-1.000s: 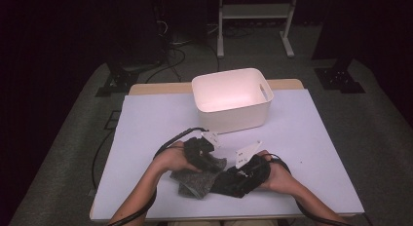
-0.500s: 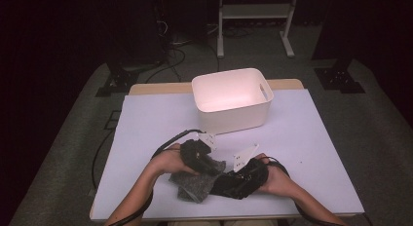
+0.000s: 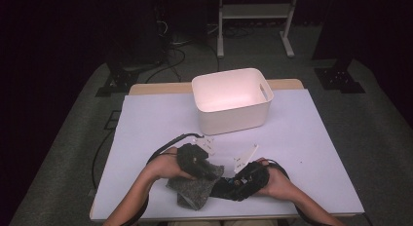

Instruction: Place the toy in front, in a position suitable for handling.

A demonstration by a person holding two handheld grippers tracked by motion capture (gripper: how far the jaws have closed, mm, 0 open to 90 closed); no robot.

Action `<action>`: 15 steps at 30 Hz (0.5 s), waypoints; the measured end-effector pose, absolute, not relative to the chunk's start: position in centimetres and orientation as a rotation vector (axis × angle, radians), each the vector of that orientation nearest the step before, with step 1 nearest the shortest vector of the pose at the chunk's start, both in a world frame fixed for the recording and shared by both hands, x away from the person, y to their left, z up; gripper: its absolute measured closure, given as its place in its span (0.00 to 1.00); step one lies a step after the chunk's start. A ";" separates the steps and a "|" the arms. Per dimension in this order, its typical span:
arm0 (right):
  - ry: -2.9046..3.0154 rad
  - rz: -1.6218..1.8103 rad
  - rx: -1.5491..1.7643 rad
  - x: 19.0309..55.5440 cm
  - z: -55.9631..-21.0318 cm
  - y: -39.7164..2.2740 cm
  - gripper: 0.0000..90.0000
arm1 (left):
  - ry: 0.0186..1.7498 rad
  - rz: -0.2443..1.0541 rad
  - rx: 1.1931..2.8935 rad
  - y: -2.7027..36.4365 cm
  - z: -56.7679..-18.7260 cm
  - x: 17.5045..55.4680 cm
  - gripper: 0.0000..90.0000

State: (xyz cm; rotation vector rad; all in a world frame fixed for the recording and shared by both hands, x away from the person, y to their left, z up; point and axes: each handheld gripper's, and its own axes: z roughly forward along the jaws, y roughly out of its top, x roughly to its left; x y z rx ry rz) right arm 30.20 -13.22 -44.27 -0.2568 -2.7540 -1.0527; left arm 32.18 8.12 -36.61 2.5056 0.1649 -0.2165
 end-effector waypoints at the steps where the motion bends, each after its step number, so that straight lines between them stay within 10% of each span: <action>1: -2.796 -1.057 -0.234 30.0 -44.1 -13.2 0.68 | 0.172 -0.202 2.512 8.2 -36.4 32.2 0.90; 15: -2.935 -1.143 -0.206 31.3 -43.6 -14.3 0.57 | 0.182 -0.120 2.532 7.9 -37.0 32.6 0.90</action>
